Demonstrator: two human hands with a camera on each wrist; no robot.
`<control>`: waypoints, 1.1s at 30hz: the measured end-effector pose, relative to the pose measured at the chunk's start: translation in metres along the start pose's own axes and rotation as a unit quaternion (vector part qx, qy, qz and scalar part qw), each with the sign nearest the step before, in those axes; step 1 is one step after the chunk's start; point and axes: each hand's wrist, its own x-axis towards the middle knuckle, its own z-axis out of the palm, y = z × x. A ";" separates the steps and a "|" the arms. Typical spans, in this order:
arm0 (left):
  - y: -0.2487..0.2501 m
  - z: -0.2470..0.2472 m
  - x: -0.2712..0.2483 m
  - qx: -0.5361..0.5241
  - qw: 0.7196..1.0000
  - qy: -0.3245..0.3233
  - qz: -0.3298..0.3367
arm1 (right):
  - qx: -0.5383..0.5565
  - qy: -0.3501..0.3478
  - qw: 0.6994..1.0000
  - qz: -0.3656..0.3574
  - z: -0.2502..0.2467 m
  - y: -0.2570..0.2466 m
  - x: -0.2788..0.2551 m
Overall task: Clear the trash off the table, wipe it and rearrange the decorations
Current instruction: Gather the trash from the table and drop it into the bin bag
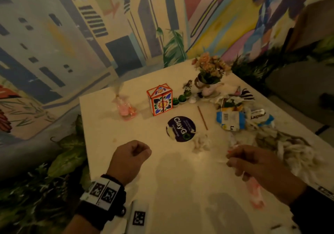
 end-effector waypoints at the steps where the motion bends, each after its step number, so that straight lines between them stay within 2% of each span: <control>1: 0.008 0.010 0.001 0.008 1.000 -0.002 -0.003 | -0.001 -0.004 1.000 -0.002 -0.010 0.002 0.006; 6: 0.039 0.045 0.007 0.086 0.996 -0.021 0.004 | -0.014 0.002 1.000 -0.024 -0.043 -0.001 0.031; 13: 0.073 0.075 0.051 0.148 0.987 -0.041 0.036 | -0.045 0.028 0.998 -0.035 -0.073 -0.011 0.056; 20: 0.104 0.131 0.115 0.247 0.957 -0.135 0.066 | -0.066 0.066 0.995 -0.039 -0.114 -0.019 0.094; 25: 0.120 0.170 0.165 0.315 0.930 -0.174 0.072 | -0.109 0.070 0.990 -0.064 -0.141 -0.026 0.165; 29: 0.123 0.192 0.201 0.330 0.925 -0.187 0.031 | -0.192 0.093 0.974 -0.080 -0.151 -0.025 0.251; 33: 0.122 0.209 0.228 0.356 0.910 -0.213 -0.003 | -0.255 0.040 0.965 -0.045 -0.152 -0.015 0.332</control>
